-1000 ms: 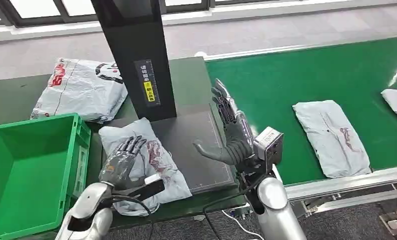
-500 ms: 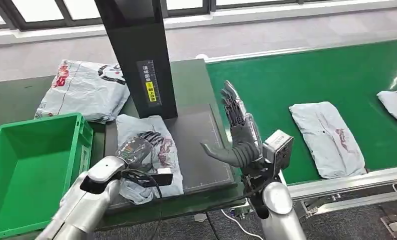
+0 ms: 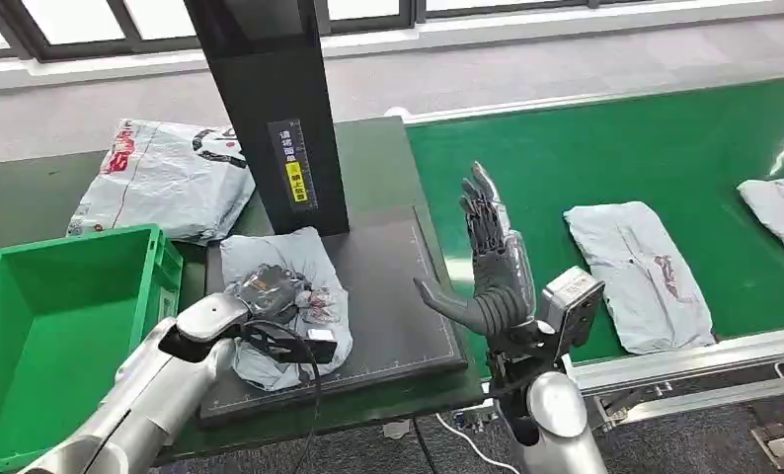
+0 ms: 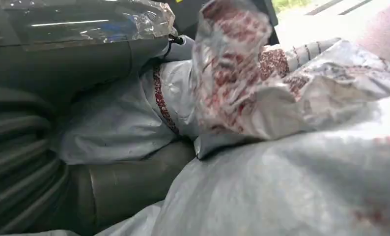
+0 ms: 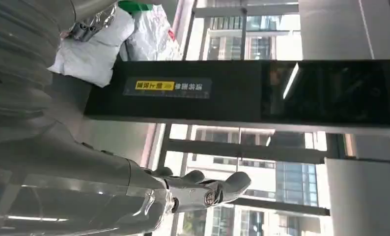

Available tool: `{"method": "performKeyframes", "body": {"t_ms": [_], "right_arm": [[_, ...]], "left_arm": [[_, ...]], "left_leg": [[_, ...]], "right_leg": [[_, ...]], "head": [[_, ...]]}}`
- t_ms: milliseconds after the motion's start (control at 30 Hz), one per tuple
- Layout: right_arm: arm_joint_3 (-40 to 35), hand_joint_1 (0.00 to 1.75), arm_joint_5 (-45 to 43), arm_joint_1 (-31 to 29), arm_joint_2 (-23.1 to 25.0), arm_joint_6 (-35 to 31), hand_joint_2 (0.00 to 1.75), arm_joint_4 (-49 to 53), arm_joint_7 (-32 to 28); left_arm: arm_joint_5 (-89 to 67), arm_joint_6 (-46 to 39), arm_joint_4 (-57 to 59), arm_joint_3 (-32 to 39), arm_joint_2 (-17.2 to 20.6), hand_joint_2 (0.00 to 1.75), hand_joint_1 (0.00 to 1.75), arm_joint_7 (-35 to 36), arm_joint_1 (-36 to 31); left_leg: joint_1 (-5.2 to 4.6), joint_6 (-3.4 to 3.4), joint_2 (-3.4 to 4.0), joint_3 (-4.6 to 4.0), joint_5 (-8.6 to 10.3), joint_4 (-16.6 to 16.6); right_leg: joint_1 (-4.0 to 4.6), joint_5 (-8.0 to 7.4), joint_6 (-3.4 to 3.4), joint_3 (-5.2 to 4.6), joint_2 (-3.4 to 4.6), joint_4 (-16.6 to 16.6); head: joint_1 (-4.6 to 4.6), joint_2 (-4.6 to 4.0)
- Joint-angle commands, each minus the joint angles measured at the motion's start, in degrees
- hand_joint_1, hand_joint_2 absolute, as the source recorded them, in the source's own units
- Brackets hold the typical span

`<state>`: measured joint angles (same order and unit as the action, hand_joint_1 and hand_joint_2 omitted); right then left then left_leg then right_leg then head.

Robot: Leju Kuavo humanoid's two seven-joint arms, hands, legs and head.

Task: Moved the parcel from conveyor to table for the left to box.

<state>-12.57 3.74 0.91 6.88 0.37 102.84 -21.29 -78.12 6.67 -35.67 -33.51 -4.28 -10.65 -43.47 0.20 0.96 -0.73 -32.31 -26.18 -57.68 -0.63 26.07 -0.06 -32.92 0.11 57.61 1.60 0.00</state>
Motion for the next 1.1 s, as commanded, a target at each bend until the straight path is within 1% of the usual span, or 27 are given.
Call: {"method": "performKeyframes", "body": {"t_ms": [33,100,167,200,233,300,333,433,533,567,600,633,700,767,933,1000,1033,1100], "right_arm": [[3.04,0.0,-0.36,2.92,-2.56,-2.46,1.75,2.0,-0.75],[3.16,0.0,-0.47,3.44,-2.85,-2.78,1.75,2.6,-0.79],[3.61,0.0,-0.65,4.7,-3.01,-3.8,1.75,3.97,-0.84],[3.92,0.0,-0.72,5.61,-3.19,-4.27,1.75,4.93,-0.82],[4.21,0.0,-0.78,6.29,-3.3,-4.68,1.75,5.56,-0.85],[4.78,0.0,-0.85,7.55,-3.64,-5.4,1.75,6.8,-0.95],[5.08,0.0,-0.95,8.29,-3.87,-5.71,1.75,7.44,-0.97],[5.29,0.0,-1.39,9.14,-4.68,-6.83,1.75,7.94,-1.46],[5.77,0.0,-2.54,10.56,-5.94,-8.53,1.75,8.59,-2.35],[5.86,0.0,-2.91,11.05,-6.2,-9.05,1.75,8.63,-2.61],[5.96,0.0,-3.24,11.65,-6.42,-9.76,1.75,8.64,-2.89],[5.88,0.0,-3.44,12.05,-6.61,-10.28,0.0,8.6,-3.06],[5.84,0.0,-3.78,12.29,-6.8,-10.98,0.0,8.33,-3.19],[5.84,0.0,-3.83,12.23,-6.82,-11.07,0.0,8.21,-3.21],[5.62,0.0,-4.25,11.96,-6.99,-11.58,0.0,8.1,-3.15],[5.6,0.0,-4.56,11.89,-7.2,-11.76,0.0,7.84,-3.11],[5.61,0.0,-4.67,11.93,-7.22,-11.84,0.0,7.74,-3.05],[5.7,0.0,-5.12,12.03,-7.35,-11.62,0.0,7.33,-3.04]], "left_arm": [[5.65,-0.14,2.91,-3.79,1.73,1.75,1.75,-2.23,-1.05],[7.26,-0.28,1.86,-3.09,2.13,1.75,1.75,-2.76,-1.07],[12.5,-1.39,-1.51,-0.24,3.16,1.75,1.75,-4.22,-1.01],[16.57,-1.33,-4.82,1.87,4.07,1.75,1.75,-5.64,-0.75],[20.14,-0.52,-8.1,3.58,4.95,1.75,1.75,-6.7,-0.28],[26.25,0.61,-15.93,6.26,7.22,1.75,1.75,-7.38,0.98],[27.81,2.67,-19.64,6.16,8.88,1.75,1.75,-6.66,1.29],[33.52,1.1,-27.75,10.21,10.76,1.75,1.75,-7.94,3.77],[36.54,0.71,-36.23,13.5,12.65,1.75,1.75,-8.3,5.63],[36.63,0.49,-38.46,14.46,12.82,1.75,1.75,-8.24,6.22],[36.03,-0.5,-40.63,16.31,12.26,1.75,1.75,-6.64,6.89],[34.05,-1.78,-42.14,17.24,11.92,1.75,1.75,-5.11,7.3],[32.86,-2.91,-44.85,19.25,11.47,1.75,1.75,-4.03,8.07],[32.81,-2.89,-45.32,19.61,11.55,1.75,1.75,-3.91,8.2],[31.59,-4.27,-45.86,20.77,11.56,1.75,1.75,-3.54,8.55],[30.66,-4.76,-48.13,22.33,12.66,1.75,1.75,-2.92,8.99],[29.1,-5.54,-48.93,22.84,13.17,1.75,1.75,-1.91,9.14],[25.3,-7.16,-50.43,24.59,15.31,1.75,1.75,0.34,9.11]], "left_leg": [[0.04,-0.02,0.0,-0.15,0.05,0.02],[0.03,-0.01,0.06,-0.21,0.06,0.04],[0.03,-0.01,0.06,-0.23,0.04,0.03],[0.06,-0.01,0.12,-0.35,0.09,0.06],[0.01,0.0,0.05,-0.28,0.03,0.0],[0.03,0.0,0.1,-0.37,0.02,-0.03],[0.05,0.0,0.17,-0.44,0.02,-0.01],[0.04,0.05,0.16,-0.69,0.04,-0.01],[0.04,0.06,0.21,-0.78,0.0,-0.03],[0.08,0.06,0.27,-0.75,-0.03,-0.01],[0.02,0.08,0.22,-0.78,-0.01,-0.02],[0.06,0.08,0.22,-0.77,-0.03,-0.02],[0.06,0.07,0.14,-0.84,-0.04,-0.02],[0.03,0.07,0.23,-0.87,-0.03,0.02],[0.04,0.06,0.17,-0.9,-0.01,0.06],[0.05,0.05,0.25,-0.85,-0.01,0.11],[0.04,0.06,0.21,-0.96,-0.04,-0.01],[0.03,0.1,0.28,-0.96,-0.04,0.0]], "right_leg": [[0.05,-0.07,0.0,-0.11,-0.05,-0.07],[0.03,-0.09,0.01,-0.19,0.01,-0.08],[0.03,-0.07,0.01,-0.21,0.02,-0.07],[0.07,-0.15,0.0,-0.35,0.05,-0.13],[0.01,-0.05,0.0,-0.3,0.02,-0.01],[0.03,-0.05,-0.01,-0.38,0.06,-0.01],[0.05,-0.08,-0.01,-0.46,0.11,-0.04],[0.05,-0.06,-0.02,-0.76,0.14,0.01],[0.05,-0.04,-0.02,-0.84,0.26,0.06],[0.09,-0.04,-0.02,-0.81,0.29,0.0],[0.03,-0.03,-0.02,-0.88,0.24,0.06],[0.07,-0.03,-0.02,-0.85,0.24,0.02],[0.07,0.0,-0.03,-0.89,0.19,0.01],[0.04,-0.03,-0.03,-0.96,0.27,0.0],[0.05,-0.05,-0.03,-0.97,0.19,-0.06],[0.07,-0.07,-0.04,-0.94,0.25,-0.11],[0.04,-0.03,-0.03,-1.05,0.25,0.03],[0.05,-0.04,-0.05,-1.08,0.32,0.04]], "head": [[0.0,0.0],[0.0,0.0],[0.0,0.0],[0.0,0.0],[0.0,0.0],[0.0,0.0],[-0.02,0.0],[0.0,0.0],[0.0,0.0],[0.0,0.0],[0.0,0.0],[0.0,0.0],[0.0,0.0],[0.0,0.0],[0.0,0.0],[0.0,0.0],[0.0,0.0],[0.0,0.0]]}}
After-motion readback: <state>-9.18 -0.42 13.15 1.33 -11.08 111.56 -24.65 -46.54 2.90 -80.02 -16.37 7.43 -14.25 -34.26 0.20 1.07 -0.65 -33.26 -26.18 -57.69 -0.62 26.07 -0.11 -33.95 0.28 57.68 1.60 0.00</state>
